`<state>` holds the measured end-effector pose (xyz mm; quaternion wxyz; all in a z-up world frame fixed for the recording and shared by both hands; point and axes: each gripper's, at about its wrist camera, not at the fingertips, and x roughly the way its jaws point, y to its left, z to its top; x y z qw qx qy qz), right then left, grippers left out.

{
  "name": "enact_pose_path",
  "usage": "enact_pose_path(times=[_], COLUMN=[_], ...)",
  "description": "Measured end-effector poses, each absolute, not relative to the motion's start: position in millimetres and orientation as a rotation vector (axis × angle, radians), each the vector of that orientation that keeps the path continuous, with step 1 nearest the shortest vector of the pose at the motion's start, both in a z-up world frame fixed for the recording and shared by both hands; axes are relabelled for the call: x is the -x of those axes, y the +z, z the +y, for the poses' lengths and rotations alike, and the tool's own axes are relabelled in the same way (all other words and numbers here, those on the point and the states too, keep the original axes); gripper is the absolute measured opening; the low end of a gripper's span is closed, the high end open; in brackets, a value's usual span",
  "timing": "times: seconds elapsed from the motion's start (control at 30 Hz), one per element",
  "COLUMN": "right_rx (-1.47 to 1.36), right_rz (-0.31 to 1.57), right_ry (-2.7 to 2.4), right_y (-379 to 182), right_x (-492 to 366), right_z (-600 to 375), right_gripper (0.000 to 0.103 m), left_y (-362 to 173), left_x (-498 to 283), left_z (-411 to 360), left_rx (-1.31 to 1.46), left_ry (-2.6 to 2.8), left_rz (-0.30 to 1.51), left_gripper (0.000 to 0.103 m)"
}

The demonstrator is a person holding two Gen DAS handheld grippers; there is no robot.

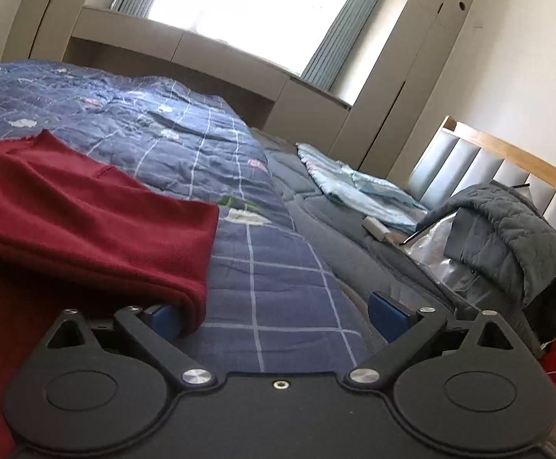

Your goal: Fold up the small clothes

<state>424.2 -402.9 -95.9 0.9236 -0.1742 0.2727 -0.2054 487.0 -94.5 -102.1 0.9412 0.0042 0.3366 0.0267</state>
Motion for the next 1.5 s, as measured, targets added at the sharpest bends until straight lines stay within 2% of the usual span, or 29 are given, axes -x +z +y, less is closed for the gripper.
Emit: enact_pose_path(times=[0.23,0.47,0.7,0.93,1.07,1.3,1.37,1.43,1.47,1.5], right_rx=[0.315,0.273,0.166,0.004,-0.065,-0.067,-0.075,-0.085,-0.088,-0.088], right_rz=[0.616,0.588,0.573,0.62,0.588,0.661,0.665,0.669,0.671,0.672], right_ry=[-0.277,-0.169,0.056,0.142,0.135,0.129,0.132,0.132,0.131,0.131], right_y=[-81.9,-53.9,-34.1,-43.3,-52.6,-72.7,-74.5,-76.1,-77.4,-78.4], right_x=[-399.4,-346.5,-303.5,-286.9,-280.0,-283.8,-283.0,-283.4,-283.7,-284.9], right_z=[-397.6,-372.7,-320.4,-270.9,-251.6,-241.8,-242.9,-244.6,-244.7,-245.2], right_gripper=[0.102,0.102,0.102,0.102,0.102,0.102,0.102,0.102,0.102,0.103], left_y=[-95.0,-63.0,-50.0,-61.0,-71.2,-77.2,-79.6,-83.2,-86.3,-89.0], left_x=[-484.1,-434.2,-379.7,-344.9,-339.1,-348.2,-350.3,-354.7,-354.6,-354.6], left_z=[-85.3,-37.7,81.5,212.1,262.6,310.1,313.6,317.9,320.8,322.8], left_rx=[0.036,0.224,0.376,0.626,0.78,0.993,1.006,1.015,1.021,1.026], left_ry=[0.026,0.001,0.201,0.372,0.456,0.537,0.591,0.657,0.677,0.695], left_rz=[0.688,0.714,0.718,0.688,0.619,0.48,0.457,0.454,0.445,0.435], left_gripper=[0.103,0.103,0.103,0.103,0.103,0.101,0.091,0.068,0.062,0.045])
